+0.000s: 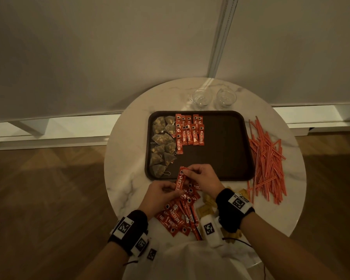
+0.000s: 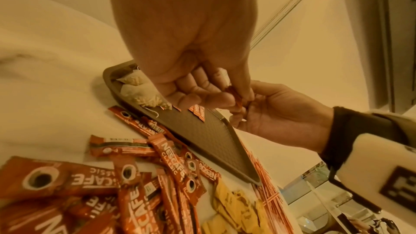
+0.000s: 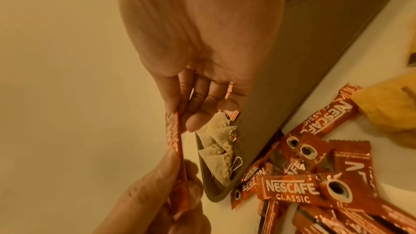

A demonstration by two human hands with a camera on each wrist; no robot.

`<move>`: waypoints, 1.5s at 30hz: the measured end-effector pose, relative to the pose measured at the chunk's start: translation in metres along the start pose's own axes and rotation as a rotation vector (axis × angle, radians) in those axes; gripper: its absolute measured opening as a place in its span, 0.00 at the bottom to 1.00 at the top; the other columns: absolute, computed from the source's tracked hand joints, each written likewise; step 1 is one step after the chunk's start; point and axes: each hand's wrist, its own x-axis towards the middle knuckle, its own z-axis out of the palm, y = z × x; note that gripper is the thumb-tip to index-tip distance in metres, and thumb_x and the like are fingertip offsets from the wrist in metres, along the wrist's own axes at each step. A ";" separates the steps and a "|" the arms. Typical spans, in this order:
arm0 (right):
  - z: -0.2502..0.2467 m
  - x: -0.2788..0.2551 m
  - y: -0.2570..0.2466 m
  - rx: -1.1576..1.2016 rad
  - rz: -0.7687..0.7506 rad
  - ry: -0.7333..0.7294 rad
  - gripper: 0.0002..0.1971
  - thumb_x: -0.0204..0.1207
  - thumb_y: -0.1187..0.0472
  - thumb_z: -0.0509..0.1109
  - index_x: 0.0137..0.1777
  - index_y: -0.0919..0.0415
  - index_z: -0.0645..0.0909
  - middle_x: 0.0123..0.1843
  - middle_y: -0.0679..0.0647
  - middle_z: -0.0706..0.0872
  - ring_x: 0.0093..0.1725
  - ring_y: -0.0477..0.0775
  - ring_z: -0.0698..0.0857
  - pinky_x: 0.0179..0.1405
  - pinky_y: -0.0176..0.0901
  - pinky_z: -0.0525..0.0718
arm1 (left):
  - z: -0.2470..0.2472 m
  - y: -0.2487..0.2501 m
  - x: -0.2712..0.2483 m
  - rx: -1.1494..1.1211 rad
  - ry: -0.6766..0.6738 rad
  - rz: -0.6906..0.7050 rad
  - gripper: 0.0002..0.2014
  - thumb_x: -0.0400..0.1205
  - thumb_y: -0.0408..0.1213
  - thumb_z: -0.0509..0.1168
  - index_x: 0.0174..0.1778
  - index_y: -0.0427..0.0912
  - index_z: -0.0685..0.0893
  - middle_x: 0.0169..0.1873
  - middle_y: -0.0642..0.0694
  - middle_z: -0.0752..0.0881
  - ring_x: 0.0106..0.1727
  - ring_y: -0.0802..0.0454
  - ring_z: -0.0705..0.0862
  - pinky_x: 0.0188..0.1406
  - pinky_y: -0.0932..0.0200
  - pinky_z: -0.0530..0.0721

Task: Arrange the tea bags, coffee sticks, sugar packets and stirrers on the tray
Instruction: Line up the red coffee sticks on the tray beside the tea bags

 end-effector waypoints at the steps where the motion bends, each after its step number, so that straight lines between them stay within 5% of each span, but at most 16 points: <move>1: 0.000 0.001 0.000 0.008 0.003 0.011 0.09 0.82 0.62 0.70 0.49 0.69 0.88 0.33 0.55 0.88 0.34 0.48 0.86 0.40 0.35 0.86 | 0.000 0.000 0.001 0.008 -0.001 -0.009 0.08 0.78 0.41 0.75 0.47 0.40 0.91 0.40 0.46 0.93 0.38 0.52 0.92 0.37 0.66 0.87; 6: -0.001 0.002 0.000 0.085 0.015 0.054 0.09 0.80 0.61 0.72 0.49 0.68 0.89 0.36 0.58 0.89 0.34 0.49 0.86 0.41 0.40 0.87 | 0.000 0.002 0.006 -0.025 0.025 -0.007 0.08 0.78 0.40 0.74 0.45 0.39 0.91 0.39 0.45 0.93 0.40 0.46 0.92 0.39 0.62 0.89; 9: -0.004 0.001 0.004 0.118 0.031 0.062 0.08 0.78 0.63 0.74 0.50 0.67 0.89 0.42 0.59 0.91 0.35 0.49 0.87 0.41 0.38 0.87 | 0.000 0.007 0.014 -0.048 0.055 0.036 0.08 0.80 0.38 0.73 0.45 0.36 0.91 0.38 0.44 0.92 0.37 0.51 0.91 0.35 0.66 0.87; 11: -0.005 0.000 0.009 0.093 0.051 0.051 0.05 0.77 0.64 0.75 0.48 0.65 0.90 0.41 0.57 0.92 0.37 0.49 0.88 0.42 0.37 0.88 | 0.001 0.009 0.021 0.020 0.061 0.075 0.07 0.80 0.39 0.73 0.43 0.38 0.91 0.35 0.47 0.92 0.33 0.56 0.88 0.32 0.69 0.84; 15: -0.012 0.004 0.023 0.059 0.104 0.089 0.04 0.75 0.65 0.77 0.48 0.65 0.90 0.42 0.57 0.92 0.41 0.52 0.90 0.46 0.41 0.89 | 0.006 0.008 0.037 0.118 -0.010 0.073 0.07 0.79 0.44 0.74 0.43 0.44 0.92 0.38 0.49 0.92 0.39 0.49 0.90 0.37 0.66 0.86; 20: -0.026 0.023 0.029 -0.028 0.149 0.144 0.05 0.76 0.65 0.76 0.49 0.65 0.90 0.45 0.57 0.92 0.42 0.50 0.90 0.43 0.35 0.87 | 0.009 0.010 0.058 0.219 0.029 0.123 0.08 0.82 0.45 0.71 0.51 0.47 0.90 0.41 0.53 0.91 0.42 0.62 0.89 0.45 0.67 0.86; 25: -0.051 0.065 0.032 -0.266 0.223 0.212 0.02 0.78 0.63 0.75 0.44 0.59 0.88 0.40 0.55 0.89 0.35 0.46 0.83 0.33 0.34 0.81 | 0.016 0.002 0.080 0.652 0.030 0.190 0.16 0.85 0.45 0.65 0.69 0.50 0.80 0.63 0.55 0.82 0.62 0.61 0.79 0.66 0.63 0.78; 30: -0.056 0.109 0.027 -0.418 0.259 0.189 0.03 0.77 0.61 0.76 0.43 0.58 0.88 0.37 0.51 0.88 0.35 0.43 0.84 0.34 0.34 0.79 | 0.027 -0.015 0.080 0.848 -0.092 0.220 0.25 0.87 0.47 0.61 0.82 0.54 0.68 0.81 0.56 0.65 0.78 0.58 0.67 0.74 0.64 0.66; 37: -0.046 0.146 0.016 -0.476 0.198 0.180 0.04 0.79 0.62 0.74 0.46 0.63 0.88 0.38 0.53 0.88 0.33 0.43 0.84 0.34 0.32 0.80 | 0.026 -0.036 0.079 0.809 -0.090 0.250 0.23 0.89 0.46 0.56 0.82 0.57 0.67 0.84 0.64 0.58 0.83 0.63 0.59 0.81 0.59 0.67; 45: -0.039 0.158 0.010 -0.572 0.152 0.180 0.05 0.79 0.58 0.74 0.41 0.52 0.85 0.35 0.49 0.87 0.38 0.46 0.87 0.38 0.37 0.83 | 0.025 -0.044 0.082 0.777 -0.073 0.268 0.21 0.88 0.45 0.58 0.79 0.55 0.74 0.82 0.66 0.60 0.83 0.66 0.58 0.81 0.63 0.64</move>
